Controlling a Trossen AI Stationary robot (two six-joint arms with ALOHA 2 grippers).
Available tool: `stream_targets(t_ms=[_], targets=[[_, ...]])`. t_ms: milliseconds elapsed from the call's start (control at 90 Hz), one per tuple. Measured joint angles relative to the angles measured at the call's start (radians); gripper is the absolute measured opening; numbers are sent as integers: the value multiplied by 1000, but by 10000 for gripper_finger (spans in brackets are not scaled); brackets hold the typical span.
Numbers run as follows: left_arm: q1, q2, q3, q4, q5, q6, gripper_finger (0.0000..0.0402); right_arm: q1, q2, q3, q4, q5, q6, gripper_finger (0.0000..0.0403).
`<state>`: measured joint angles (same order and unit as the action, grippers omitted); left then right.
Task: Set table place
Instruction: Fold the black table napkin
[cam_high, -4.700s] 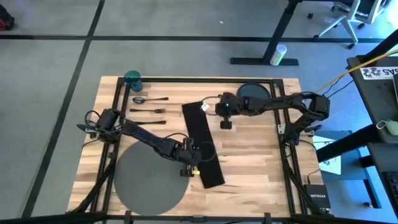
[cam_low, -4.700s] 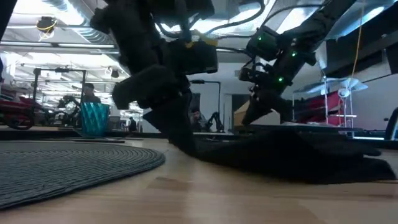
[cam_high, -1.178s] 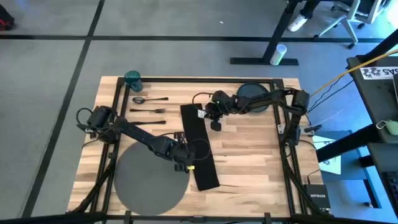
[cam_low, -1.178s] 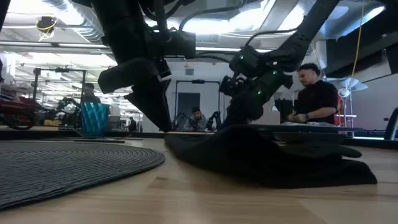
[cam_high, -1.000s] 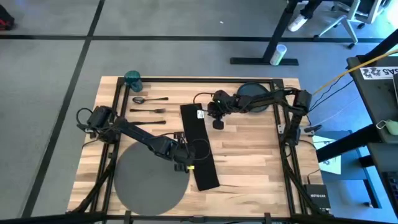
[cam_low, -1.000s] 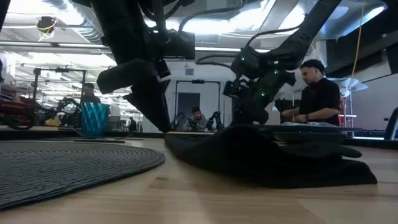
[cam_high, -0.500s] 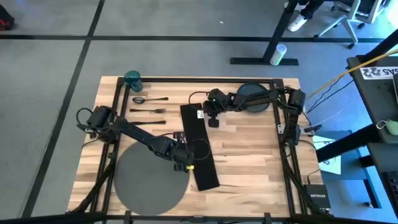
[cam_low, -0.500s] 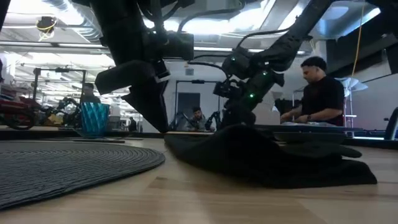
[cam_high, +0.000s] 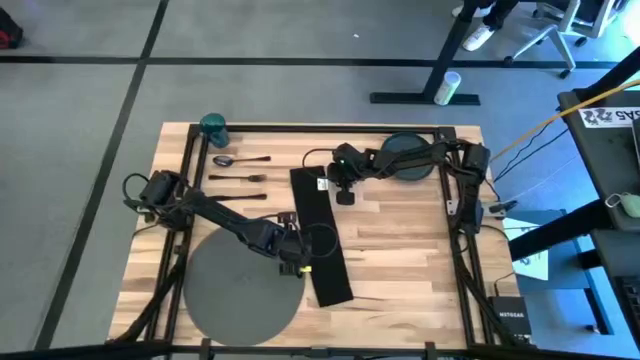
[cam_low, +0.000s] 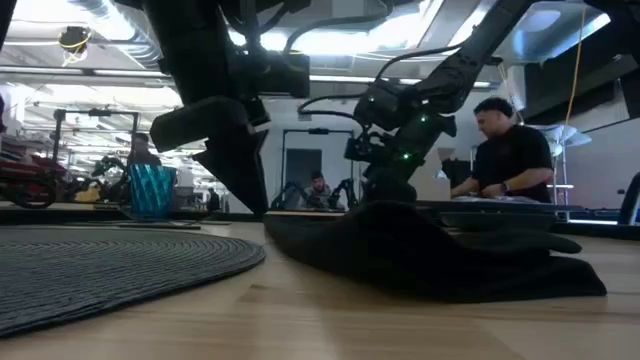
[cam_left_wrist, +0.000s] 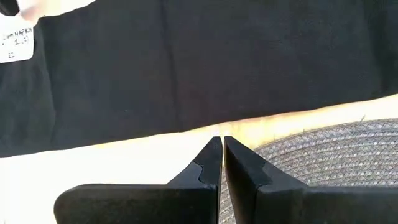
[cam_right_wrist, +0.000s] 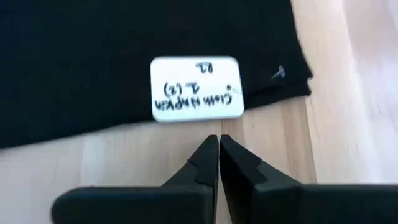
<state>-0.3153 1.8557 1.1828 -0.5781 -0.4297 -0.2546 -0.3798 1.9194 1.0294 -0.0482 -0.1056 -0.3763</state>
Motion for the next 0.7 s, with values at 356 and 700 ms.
stream_targets(t_ms=[356, 700], targets=[[0, 0, 0, -15, 0, -21, 0, 0, 0, 0, -17, 7, 1, 0], [0, 0, 0, -13, 0, -19, 0, -1, 40, 2, 24, -51, 6, 0]])
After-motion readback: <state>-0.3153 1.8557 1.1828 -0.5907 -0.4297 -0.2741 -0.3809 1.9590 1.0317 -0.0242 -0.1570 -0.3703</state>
